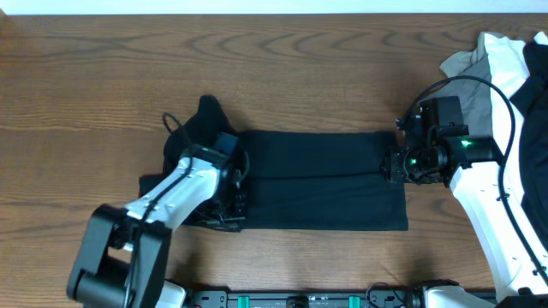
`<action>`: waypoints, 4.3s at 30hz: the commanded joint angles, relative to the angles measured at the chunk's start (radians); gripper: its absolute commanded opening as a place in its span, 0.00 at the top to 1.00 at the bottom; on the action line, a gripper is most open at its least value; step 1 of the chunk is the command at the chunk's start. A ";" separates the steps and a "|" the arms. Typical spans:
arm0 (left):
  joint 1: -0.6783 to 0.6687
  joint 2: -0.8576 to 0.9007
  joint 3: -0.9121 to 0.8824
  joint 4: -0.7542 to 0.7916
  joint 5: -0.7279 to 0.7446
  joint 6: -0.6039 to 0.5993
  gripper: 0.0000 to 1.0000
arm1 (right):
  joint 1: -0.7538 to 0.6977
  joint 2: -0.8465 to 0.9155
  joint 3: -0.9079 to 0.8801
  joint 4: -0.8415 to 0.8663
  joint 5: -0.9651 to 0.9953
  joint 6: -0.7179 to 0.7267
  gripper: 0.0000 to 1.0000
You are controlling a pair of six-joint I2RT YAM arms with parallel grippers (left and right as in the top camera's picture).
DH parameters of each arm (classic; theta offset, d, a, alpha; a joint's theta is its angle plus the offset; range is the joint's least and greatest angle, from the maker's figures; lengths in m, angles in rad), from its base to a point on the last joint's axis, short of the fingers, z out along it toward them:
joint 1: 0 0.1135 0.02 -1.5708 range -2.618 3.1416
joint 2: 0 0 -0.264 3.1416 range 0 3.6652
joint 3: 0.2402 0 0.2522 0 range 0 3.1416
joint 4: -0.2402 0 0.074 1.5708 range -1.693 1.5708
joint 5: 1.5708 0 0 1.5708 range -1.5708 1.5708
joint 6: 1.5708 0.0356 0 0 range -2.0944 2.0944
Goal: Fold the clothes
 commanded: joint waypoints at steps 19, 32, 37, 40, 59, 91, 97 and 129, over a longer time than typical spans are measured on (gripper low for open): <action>-0.013 -0.111 0.115 0.043 -0.093 0.008 0.94 | 0.005 -0.003 0.000 -0.012 -0.007 -0.014 0.55; -0.013 -0.131 0.108 0.016 -0.093 -0.010 0.78 | 0.005 -0.003 0.000 -0.012 -0.007 -0.014 0.56; -0.013 -0.120 0.070 0.037 -0.153 -0.044 0.78 | 0.005 -0.003 0.000 -0.013 -0.007 -0.014 0.56; -0.013 -0.106 0.050 0.064 -0.153 -0.044 0.77 | 0.005 -0.003 0.000 -0.013 -0.007 -0.014 0.56; -0.013 -0.026 0.047 0.085 -0.153 -0.044 0.71 | 0.005 -0.003 0.000 -0.020 -0.007 -0.014 0.55; -0.013 -0.016 0.047 0.085 -0.153 -0.055 0.94 | 0.005 -0.003 0.000 -0.020 -0.007 -0.014 0.55; -0.013 -0.026 0.049 0.061 -0.153 -0.060 0.57 | 0.005 -0.003 0.000 -0.019 -0.007 -0.014 0.55; -0.034 -0.018 0.043 0.066 -0.153 -0.108 0.68 | 0.005 -0.003 0.000 -0.020 -0.007 -0.014 0.55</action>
